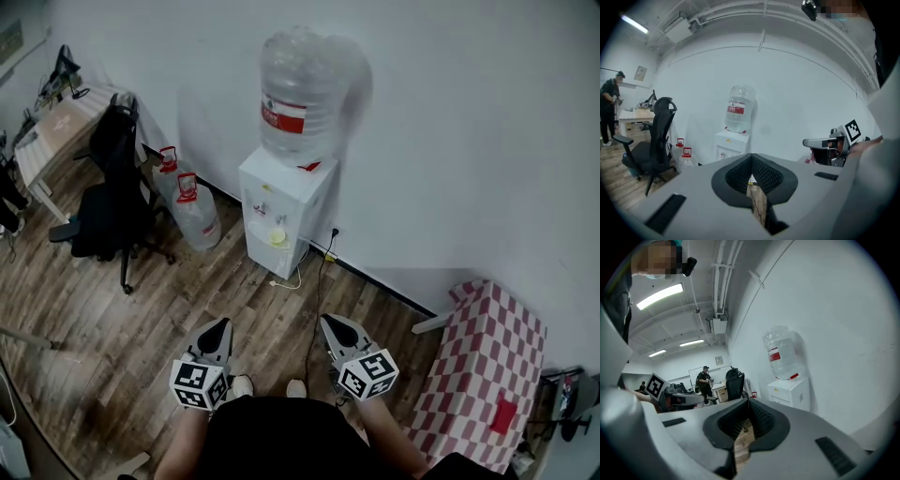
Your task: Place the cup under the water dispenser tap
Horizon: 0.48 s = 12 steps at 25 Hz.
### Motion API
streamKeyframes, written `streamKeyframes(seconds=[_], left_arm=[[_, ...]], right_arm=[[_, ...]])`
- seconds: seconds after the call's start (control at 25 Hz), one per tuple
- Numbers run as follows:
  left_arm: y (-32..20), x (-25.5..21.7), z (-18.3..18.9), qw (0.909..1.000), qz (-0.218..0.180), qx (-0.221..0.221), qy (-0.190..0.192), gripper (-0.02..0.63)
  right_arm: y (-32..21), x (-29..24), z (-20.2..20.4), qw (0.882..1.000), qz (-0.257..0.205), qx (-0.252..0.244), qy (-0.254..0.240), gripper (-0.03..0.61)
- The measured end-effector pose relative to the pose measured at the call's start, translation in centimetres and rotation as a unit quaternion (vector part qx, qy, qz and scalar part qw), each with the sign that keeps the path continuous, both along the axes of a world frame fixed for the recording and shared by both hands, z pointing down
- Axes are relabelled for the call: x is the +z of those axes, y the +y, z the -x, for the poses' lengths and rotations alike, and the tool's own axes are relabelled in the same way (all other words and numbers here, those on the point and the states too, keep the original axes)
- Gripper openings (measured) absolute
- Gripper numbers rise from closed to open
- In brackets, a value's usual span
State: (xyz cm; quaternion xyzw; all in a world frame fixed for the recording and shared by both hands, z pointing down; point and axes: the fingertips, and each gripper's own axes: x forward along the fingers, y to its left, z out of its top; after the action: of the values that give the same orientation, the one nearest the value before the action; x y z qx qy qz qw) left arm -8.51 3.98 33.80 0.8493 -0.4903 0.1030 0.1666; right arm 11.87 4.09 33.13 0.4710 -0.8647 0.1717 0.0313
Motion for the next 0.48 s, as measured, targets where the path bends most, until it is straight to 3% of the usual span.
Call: streamKeyframes(seconds=[0.48], left_arm=[[-1.6,-0.1,-0.5,0.9997,-0.006,0.000,-0.022,0.014]], right_arm=[[-1.0,0.3,-0.4,1.000,-0.002,0.005,0.007,0.021]])
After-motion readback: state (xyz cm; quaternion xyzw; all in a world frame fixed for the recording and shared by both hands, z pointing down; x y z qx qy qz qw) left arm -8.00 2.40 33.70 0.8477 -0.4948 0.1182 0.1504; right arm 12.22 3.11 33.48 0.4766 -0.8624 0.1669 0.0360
